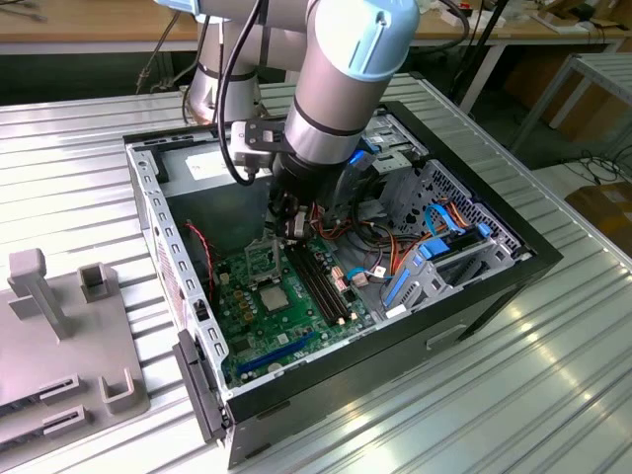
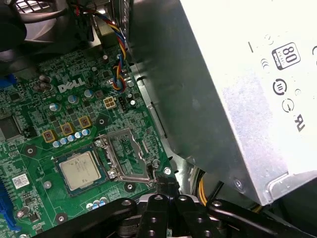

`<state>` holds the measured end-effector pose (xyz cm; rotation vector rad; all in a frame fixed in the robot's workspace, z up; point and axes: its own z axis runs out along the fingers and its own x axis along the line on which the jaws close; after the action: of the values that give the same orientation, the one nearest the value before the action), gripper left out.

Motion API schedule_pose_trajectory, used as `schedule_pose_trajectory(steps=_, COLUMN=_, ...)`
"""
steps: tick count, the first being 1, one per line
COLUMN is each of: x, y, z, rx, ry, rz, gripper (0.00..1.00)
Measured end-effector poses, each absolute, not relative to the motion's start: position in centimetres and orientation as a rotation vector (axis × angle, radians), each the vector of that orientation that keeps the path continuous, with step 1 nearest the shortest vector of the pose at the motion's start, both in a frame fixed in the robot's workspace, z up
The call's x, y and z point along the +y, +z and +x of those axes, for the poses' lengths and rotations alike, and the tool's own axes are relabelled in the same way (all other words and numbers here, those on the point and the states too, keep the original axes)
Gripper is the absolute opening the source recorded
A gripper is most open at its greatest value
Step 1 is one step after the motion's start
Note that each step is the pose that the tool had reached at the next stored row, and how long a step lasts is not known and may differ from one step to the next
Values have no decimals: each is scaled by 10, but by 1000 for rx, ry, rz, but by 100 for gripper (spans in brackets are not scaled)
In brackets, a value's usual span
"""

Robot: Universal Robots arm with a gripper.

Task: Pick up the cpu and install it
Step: 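Close the cpu cover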

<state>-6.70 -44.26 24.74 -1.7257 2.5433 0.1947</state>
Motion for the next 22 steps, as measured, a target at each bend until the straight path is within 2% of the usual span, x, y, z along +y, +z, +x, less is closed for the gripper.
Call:
schedule_pose_trajectory(steps=8, x=-443, y=249, z=-67, rx=2561, ry=155, rz=-1737, gripper=11)
schedule_pose_trajectory(steps=22, x=-443, y=254, z=-67, rx=2565, ry=141, rz=-1743, gripper=11)
